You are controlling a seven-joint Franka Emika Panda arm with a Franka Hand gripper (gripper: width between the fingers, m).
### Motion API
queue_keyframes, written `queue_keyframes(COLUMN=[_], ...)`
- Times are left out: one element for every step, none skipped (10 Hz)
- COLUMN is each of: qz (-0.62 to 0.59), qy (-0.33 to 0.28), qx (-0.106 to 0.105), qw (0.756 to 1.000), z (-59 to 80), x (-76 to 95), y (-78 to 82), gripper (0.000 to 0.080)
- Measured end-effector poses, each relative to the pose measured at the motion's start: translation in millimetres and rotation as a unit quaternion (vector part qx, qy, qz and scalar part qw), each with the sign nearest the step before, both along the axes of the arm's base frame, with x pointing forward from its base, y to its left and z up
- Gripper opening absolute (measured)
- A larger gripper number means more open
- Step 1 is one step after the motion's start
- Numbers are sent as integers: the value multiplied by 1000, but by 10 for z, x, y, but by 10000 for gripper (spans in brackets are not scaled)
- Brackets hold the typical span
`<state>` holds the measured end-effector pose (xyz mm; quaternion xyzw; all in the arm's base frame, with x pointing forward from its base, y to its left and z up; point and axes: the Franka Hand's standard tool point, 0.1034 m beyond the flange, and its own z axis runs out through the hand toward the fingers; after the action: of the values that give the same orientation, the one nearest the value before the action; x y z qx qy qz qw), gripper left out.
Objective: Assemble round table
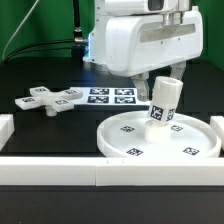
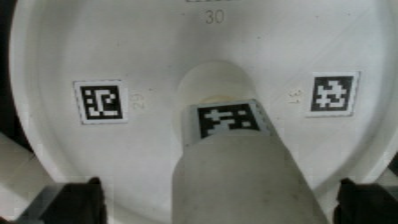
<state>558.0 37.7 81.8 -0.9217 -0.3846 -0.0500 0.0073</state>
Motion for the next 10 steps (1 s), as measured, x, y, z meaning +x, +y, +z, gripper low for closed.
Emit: queue_keyframes(qz=[0, 0, 0, -6, -12, -12, -47, -112, -175, -228], qy=[0, 0, 0, 0, 1, 1, 2, 3, -3, -7], qx=[0, 0, 0, 1, 1, 1, 7, 19, 32, 43], qw=[1000, 1000, 1000, 1000, 1000, 1000, 999, 994, 984, 973], z=[-1, -1, -1, -1, -1, -1, 0, -1, -3, -3], x=[0, -1, -1, -1, -1, 0, -6, -24, -40, -42], y=[-1, -1, -1, -1, -1, -2, -6, -23, -41, -50], gripper=[522, 399, 401, 401, 401, 401, 401, 401, 401, 401])
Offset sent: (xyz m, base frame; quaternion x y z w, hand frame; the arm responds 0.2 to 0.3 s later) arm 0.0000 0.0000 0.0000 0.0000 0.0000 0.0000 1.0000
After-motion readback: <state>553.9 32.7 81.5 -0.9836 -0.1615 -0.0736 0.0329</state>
